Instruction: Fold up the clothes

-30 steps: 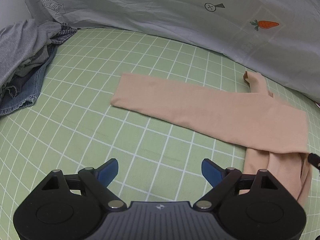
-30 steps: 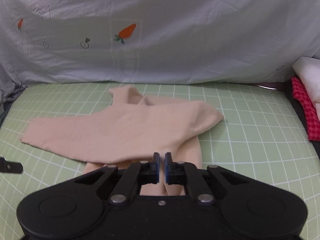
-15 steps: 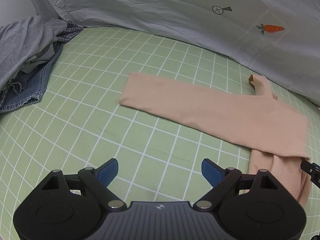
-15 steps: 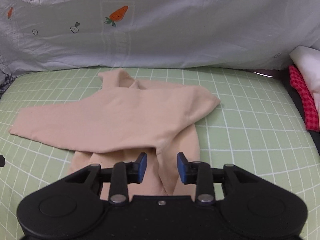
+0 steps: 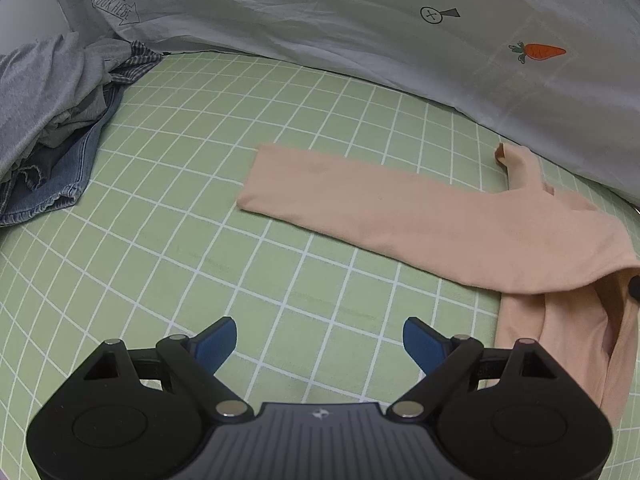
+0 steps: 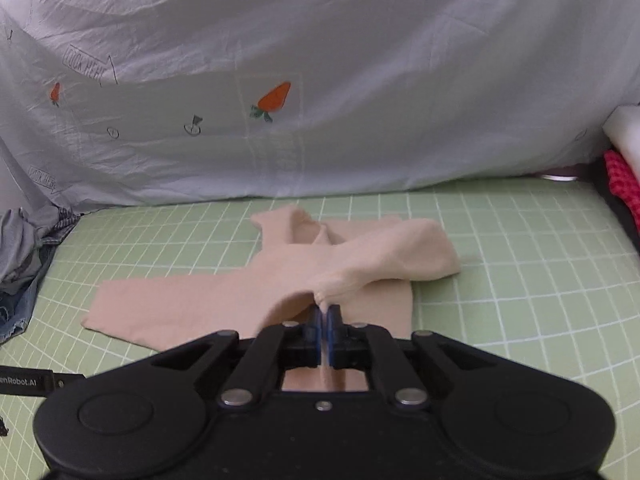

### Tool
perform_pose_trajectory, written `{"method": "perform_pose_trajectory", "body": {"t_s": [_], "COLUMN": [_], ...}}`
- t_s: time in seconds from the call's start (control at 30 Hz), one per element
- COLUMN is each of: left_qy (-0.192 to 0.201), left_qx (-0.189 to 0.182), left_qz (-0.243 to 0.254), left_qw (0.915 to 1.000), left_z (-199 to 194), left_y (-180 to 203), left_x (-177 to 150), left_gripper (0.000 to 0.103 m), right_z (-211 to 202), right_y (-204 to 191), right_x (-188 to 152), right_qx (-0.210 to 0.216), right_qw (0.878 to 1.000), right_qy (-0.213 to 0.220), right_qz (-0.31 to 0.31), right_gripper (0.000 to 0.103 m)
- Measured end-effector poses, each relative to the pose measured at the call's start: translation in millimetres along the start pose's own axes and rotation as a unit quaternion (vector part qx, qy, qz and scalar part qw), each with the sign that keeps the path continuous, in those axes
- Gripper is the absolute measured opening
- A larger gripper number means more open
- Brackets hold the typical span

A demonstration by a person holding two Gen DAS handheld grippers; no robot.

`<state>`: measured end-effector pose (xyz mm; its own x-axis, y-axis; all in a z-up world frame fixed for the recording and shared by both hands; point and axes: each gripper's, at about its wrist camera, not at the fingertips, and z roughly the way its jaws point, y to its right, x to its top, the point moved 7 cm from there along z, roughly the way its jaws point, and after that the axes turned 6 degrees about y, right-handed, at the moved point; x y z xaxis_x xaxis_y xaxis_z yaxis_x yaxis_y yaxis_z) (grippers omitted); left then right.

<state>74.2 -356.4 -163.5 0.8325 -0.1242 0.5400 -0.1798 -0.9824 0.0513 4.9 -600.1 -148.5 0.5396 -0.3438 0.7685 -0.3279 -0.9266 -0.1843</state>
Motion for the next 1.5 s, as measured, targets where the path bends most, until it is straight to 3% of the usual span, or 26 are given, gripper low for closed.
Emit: {"method": "perform_pose_trajectory", "body": {"t_s": [0.13,0.2,0.27,0.33,0.43,0.57,0.73,0.93,1.0,1.07,1.13,1.2,1.27,1.33,1.4,1.5], "left_qy": [-0.003,-0.001,-0.001,-0.002,0.000,0.007,0.016,0.008,0.005,0.002,-0.002,-0.005,0.005,0.016,0.024,0.023], "left_qx": [-0.002,0.000,0.004,0.009,0.020,0.037,0.059,0.059,0.059,0.059,0.053,0.043,0.042,0.043,0.043,0.027], "left_qz": [0.001,0.002,-0.001,-0.005,-0.013,-0.027,-0.044,-0.034,-0.030,-0.026,-0.027,-0.034,-0.034,-0.039,-0.052,-0.073], "left_qw": [1.0000,1.0000,1.0000,0.9999,0.9997,0.9989,0.9971,0.9976,0.9978,0.9979,0.9982,0.9985,0.9985,0.9982,0.9974,0.9967], "left_z": [0,0,4,9,21,41,66,89,97,105,111,114,113,112,111,112], "left_y": [0,-2,-7,-12,-23,-39,-61,-59,-58,-57,-56,-56,-56,-57,-59,-61], "left_x": [-1,-1,3,6,19,42,72,82,84,87,88,86,85,86,87,89], "left_gripper": [0.090,0.090,0.090,0.090,0.090,0.090,0.090,0.090,0.089,0.086,0.076,0.066,0.060,0.048,0.021,0.006], "right_z": [44,40,33,21,10,15,48,83,88,93,95,95,92,87,81,70], "right_y": [5,3,2,2,7,28,61,90,95,98,100,100,97,92,83,61], "right_x": [-48,-47,-42,-33,-19,-2,16,25,27,26,24,25,29,36,47,70], "right_qx": [-0.013,-0.005,0.002,0.010,0.017,0.002,-0.060,-0.097,-0.103,-0.098,-0.094,-0.089,-0.087,-0.087,-0.089,-0.097], "right_qw": [0.996,0.996,0.996,0.997,0.998,0.997,0.990,0.984,0.982,0.979,0.977,0.977,0.980,0.984,0.988,0.991], "right_qy": [-0.091,-0.088,-0.086,-0.075,-0.050,-0.019,0.002,-0.021,-0.016,-0.018,-0.015,-0.005,0.007,0.024,0.041,0.079], "right_qz": [0.010,0.015,0.022,0.025,0.031,0.071,0.125,0.145,0.159,0.175,0.189,0.194,0.178,0.156,0.121,0.049], "right_gripper": [0.007,0.018,0.046,0.061,0.103,0.103,0.103,0.102,0.095,0.063,0.040,0.028,0.006,0.005,0.005,0.005]}}
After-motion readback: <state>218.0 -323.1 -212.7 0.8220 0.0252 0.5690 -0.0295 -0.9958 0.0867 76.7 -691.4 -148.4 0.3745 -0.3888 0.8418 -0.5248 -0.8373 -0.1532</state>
